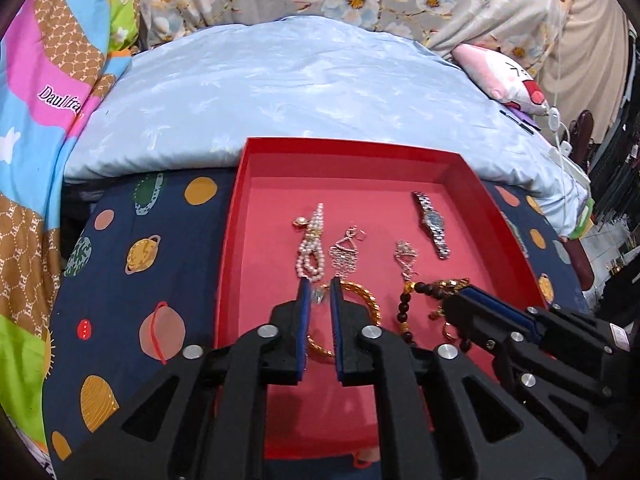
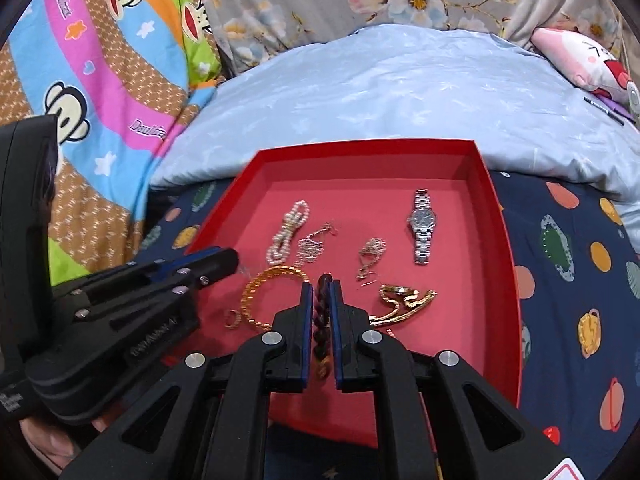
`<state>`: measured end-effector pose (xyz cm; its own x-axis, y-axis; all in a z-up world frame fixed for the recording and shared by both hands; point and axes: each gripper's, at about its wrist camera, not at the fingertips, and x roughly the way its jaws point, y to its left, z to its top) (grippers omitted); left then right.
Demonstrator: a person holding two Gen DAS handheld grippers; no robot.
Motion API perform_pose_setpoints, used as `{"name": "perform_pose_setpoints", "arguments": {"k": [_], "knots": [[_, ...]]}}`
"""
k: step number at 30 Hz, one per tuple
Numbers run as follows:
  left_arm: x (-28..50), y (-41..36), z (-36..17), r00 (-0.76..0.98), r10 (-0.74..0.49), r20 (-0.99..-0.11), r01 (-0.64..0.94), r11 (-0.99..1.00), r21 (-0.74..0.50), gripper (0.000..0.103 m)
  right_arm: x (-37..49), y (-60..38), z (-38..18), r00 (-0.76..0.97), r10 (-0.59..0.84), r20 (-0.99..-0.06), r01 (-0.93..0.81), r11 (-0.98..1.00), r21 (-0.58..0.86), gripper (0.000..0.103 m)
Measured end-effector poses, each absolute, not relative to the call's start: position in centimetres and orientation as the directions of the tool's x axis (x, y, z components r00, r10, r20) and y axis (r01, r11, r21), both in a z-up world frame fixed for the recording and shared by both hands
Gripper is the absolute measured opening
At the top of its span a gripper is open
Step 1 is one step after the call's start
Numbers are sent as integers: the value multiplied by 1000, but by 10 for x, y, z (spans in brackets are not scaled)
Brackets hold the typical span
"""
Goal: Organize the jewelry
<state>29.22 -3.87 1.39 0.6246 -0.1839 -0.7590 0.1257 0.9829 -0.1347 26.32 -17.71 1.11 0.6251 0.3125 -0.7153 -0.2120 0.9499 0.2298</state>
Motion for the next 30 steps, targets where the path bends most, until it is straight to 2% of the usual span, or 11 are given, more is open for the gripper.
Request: {"name": "perform_pose_setpoints", "arguments": {"k": [2, 3, 13, 18, 30], "knots": [[292, -36, 13, 632, -167, -757, 110, 986, -125, 35, 260, -181, 12, 644, 286, -710, -192, 958, 212, 30], [291, -34, 14, 637, -162, -754, 103, 987, -124, 37, 258, -183, 15, 659, 271, -701, -182, 963, 201, 31], [257, -18, 41, 677, -151, -721, 83, 988, -128, 37, 218, -198, 48, 720, 205, -663, -135, 978, 156, 35], [233, -18, 52, 685, -128, -717, 75, 992, -105, 37, 190, -198, 56, 736, 179, -653, -111, 983, 144, 44], [184, -26, 53, 691, -84, -718, 58, 996, -61, 37, 146, -192, 49, 736, 165, -657, -80, 984, 157, 44]]}}
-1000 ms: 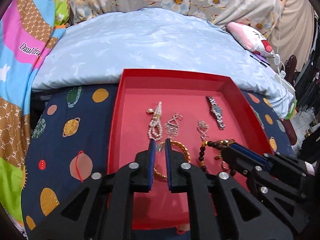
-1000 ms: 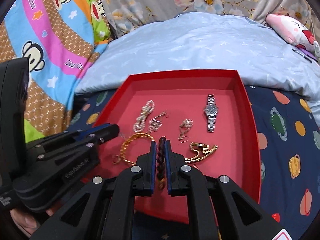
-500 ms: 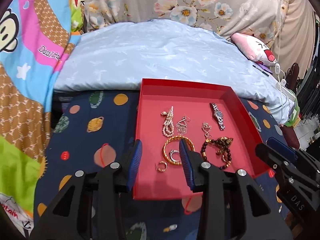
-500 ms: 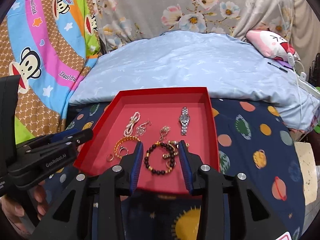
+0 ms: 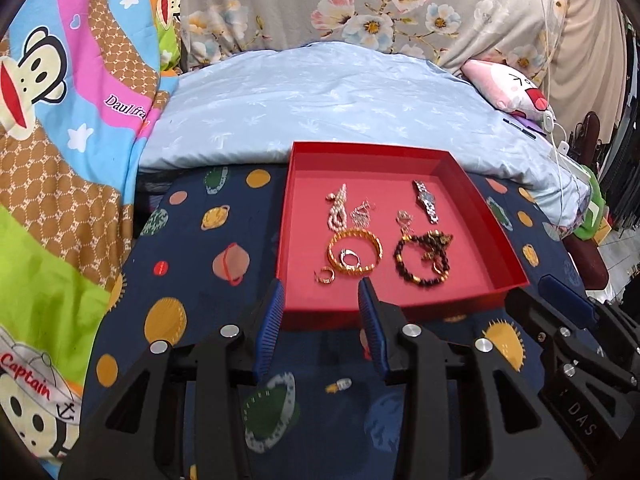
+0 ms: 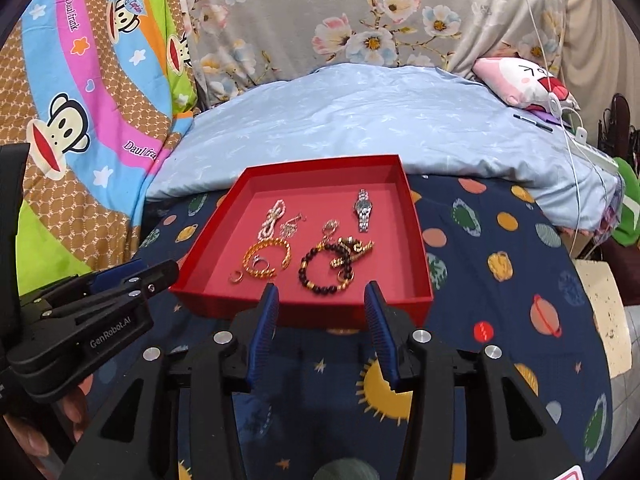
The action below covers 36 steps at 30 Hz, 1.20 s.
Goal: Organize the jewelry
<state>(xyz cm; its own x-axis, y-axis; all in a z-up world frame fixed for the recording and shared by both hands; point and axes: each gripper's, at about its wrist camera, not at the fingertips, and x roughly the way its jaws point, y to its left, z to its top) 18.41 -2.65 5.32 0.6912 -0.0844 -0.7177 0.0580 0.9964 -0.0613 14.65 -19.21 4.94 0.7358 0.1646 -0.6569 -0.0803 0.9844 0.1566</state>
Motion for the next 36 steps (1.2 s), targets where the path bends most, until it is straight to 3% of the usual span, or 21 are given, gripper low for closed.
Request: {"name": "perform_pose_setpoints", "arguments": {"k": [5, 9, 17, 19, 23, 26, 36], "knots": [[169, -28, 51, 686, -84, -723, 48, 996, -70, 37, 132, -190, 46, 733, 157, -662, -70, 985, 156, 44], [155, -34, 52, 703, -48, -709, 42, 999, -27, 37, 119, -187, 45, 739, 143, -659, -56, 987, 152, 54], [133, -43, 47, 706, -36, -708, 37, 999, -15, 40, 98, -182, 39, 747, 106, -656, -32, 992, 124, 55], [129, -45, 45, 711, -11, -703, 23, 1000, 7, 46, 93, -183, 36, 749, 82, -657, -12, 994, 111, 56], [124, -42, 44, 720, 27, -693, -15, 1000, 23, 66, 85, -191, 34, 763, 24, -646, 48, 994, 94, 74], [121, -39, 44, 726, 38, -687, -38, 999, 15, 78, 80, -197, 33, 772, 25, -635, 64, 991, 117, 76], [121, -42, 25, 733, 96, -673, -73, 995, 62, 81, 82, -200, 12, 765, -10, -644, 97, 990, 99, 79]]}}
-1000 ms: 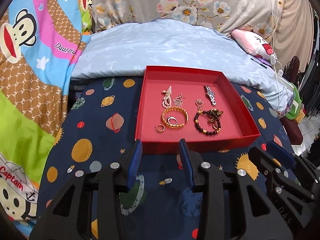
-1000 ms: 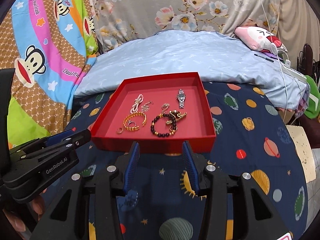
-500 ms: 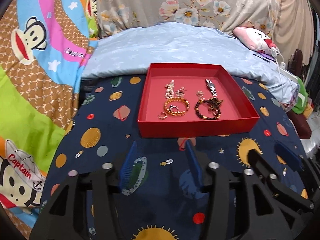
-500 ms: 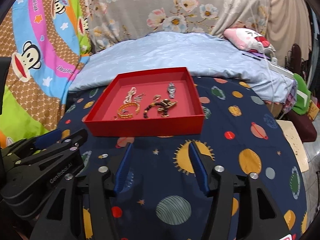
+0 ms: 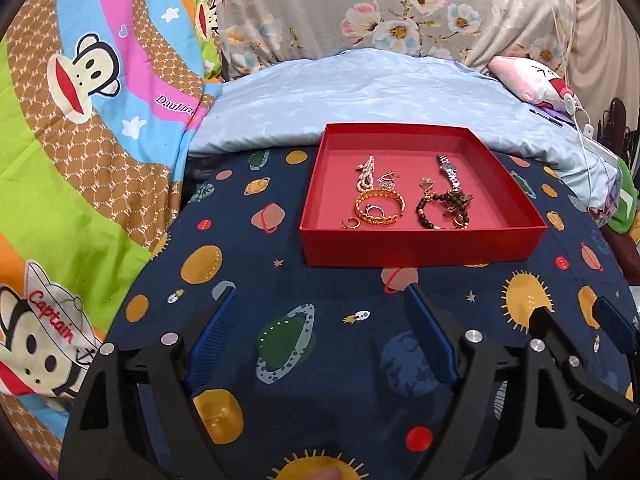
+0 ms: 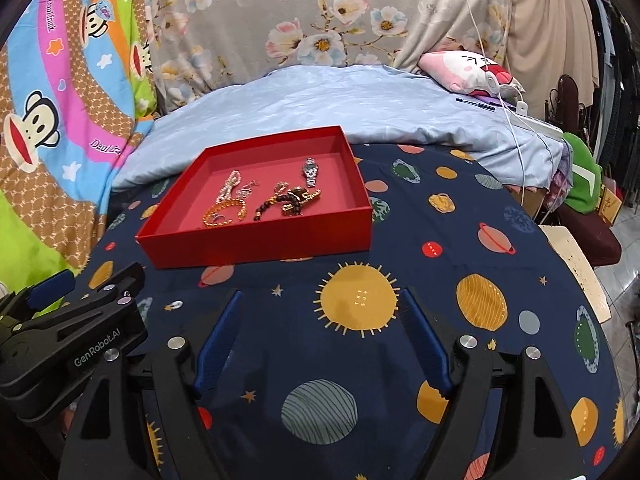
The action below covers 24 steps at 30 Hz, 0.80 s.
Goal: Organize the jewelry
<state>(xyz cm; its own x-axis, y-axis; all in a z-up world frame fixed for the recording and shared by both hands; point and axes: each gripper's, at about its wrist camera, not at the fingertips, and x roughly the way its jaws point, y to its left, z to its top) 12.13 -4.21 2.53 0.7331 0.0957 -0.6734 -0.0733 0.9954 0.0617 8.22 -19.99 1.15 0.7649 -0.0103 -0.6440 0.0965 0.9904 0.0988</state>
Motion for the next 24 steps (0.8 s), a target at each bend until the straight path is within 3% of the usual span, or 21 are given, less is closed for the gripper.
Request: {"name": "perform_pose_setpoints", "arguments": {"k": [8, 24], "knots": [[123, -47, 3, 751, 120, -649, -73, 992, 99, 81, 84, -194, -5, 773, -73, -631, 107, 994, 16, 79], [127, -40, 14, 760, 112, -640, -101, 993, 54, 81, 90, -193, 7, 774, -61, -631, 105, 994, 33, 79]]}}
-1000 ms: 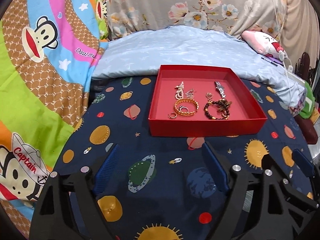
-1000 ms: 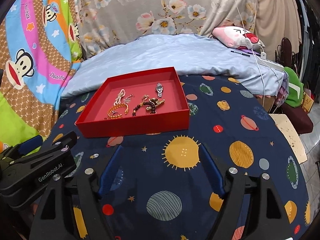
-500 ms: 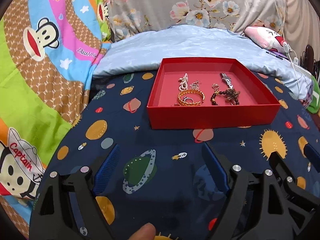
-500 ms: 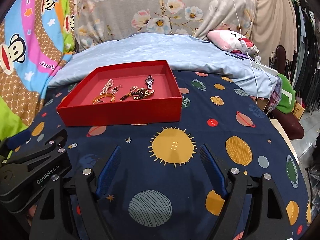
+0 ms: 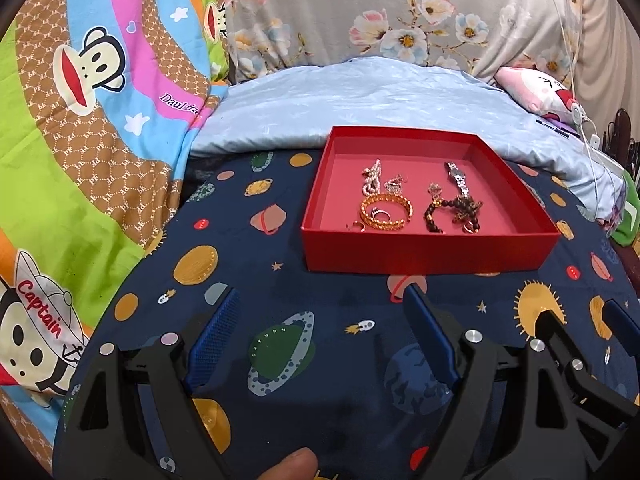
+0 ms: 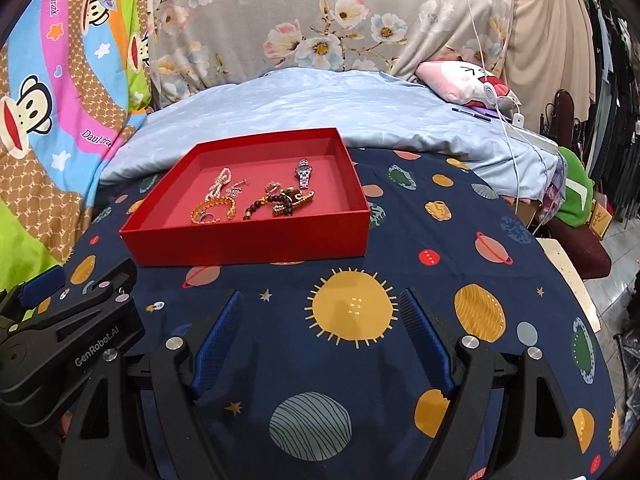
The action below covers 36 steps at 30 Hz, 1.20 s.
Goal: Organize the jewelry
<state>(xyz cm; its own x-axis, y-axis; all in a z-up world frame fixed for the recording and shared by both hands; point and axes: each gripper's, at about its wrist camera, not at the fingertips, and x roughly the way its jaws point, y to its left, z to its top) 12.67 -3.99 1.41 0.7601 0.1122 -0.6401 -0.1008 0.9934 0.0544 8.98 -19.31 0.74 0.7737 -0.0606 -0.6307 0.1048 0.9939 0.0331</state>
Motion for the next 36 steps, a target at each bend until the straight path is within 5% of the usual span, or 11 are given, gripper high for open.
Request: {"name": "perform_pose_setpoints", "arguments": {"k": [36], "knots": [[134, -42, 15, 746, 112, -657, -80, 994, 78, 81, 93, -191, 8, 767, -73, -638, 102, 995, 9, 79]]}}
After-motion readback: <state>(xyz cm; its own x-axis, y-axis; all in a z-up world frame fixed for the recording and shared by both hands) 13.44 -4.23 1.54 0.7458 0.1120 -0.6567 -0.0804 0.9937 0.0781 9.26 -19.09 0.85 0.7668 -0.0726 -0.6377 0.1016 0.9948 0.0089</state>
